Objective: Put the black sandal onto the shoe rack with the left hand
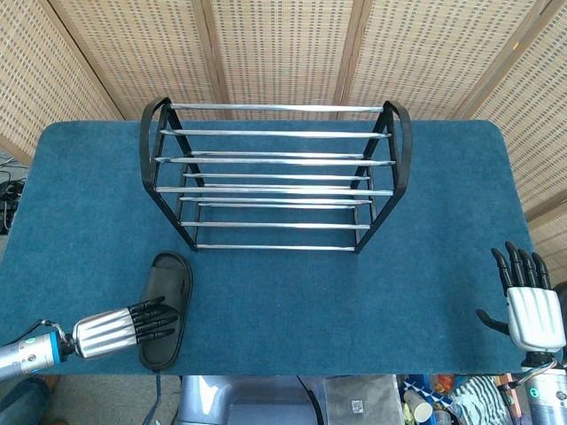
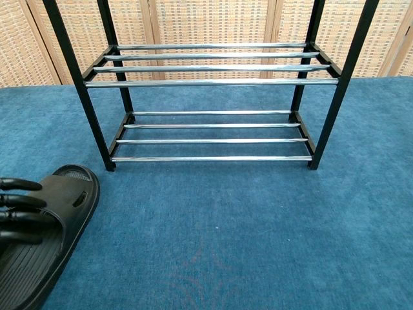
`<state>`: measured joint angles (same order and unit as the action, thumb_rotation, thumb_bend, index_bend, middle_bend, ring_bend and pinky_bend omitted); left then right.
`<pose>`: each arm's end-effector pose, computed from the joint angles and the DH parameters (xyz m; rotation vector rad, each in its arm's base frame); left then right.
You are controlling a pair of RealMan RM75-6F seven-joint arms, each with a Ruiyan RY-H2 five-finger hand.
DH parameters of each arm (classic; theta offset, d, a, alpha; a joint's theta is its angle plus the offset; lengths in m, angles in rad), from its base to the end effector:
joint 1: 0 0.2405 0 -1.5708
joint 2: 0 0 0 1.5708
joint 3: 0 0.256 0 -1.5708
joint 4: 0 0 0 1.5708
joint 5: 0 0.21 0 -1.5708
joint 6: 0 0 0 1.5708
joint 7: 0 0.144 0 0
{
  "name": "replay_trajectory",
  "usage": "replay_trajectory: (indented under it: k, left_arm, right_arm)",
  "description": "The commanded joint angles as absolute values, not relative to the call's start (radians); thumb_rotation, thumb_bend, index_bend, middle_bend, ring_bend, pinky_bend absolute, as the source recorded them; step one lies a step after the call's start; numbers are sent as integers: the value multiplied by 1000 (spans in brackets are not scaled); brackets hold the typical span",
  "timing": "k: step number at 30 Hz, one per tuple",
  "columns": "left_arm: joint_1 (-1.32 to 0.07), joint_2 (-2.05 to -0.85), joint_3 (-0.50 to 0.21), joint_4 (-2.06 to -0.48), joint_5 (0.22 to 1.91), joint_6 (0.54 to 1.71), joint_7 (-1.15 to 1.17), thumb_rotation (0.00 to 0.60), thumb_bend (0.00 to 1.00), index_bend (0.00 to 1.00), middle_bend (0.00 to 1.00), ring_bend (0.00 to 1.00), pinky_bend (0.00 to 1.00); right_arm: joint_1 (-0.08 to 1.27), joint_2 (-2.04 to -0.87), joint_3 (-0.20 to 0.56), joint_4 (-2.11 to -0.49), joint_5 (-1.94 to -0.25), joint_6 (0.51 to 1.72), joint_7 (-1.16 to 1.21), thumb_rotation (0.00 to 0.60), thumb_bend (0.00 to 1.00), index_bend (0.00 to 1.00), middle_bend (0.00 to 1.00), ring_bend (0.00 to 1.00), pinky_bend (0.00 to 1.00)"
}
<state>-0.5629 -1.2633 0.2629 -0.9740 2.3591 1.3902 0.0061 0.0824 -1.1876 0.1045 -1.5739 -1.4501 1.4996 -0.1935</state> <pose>-0.2985 0.2251 0.0767 -2.6861 0.1417 -0.6955 -0.3145 -0.1913 0.1530 1.3484 -0.7620 0.7961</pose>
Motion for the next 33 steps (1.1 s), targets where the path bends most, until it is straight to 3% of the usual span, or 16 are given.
replay_trajectory:
  k: [1,21,25,33]
  left_arm:
    - [-585,-1283,279,-972,2365,1372,-7,600,141,0,0,0,0]
    - [-708,-1398,355,-1034,2335,1214,-9,600,142,5,14,26,82]
    - [-718,-1414,363,-1037,2312,1199,-23,600,142,97,77,96,105]
    - [-728,-1426,373,-1028,2300,1224,-17,600,142,332,333,315,300]
  right_arm:
    - [83,-1187,106,-1573,-1444,1496,-195,600,0,0,0,0,0]
    - [86,-1171,111,-1575,-1415,1475,-175,600,0,0,0,0,0]
    - [86,-1170,113,-1574,-1410,1473,-171,600,0,0,0,0,0]
    - [87,-1169,116,-1569,-1403,1470,-158,600,0,0,0,0,0]
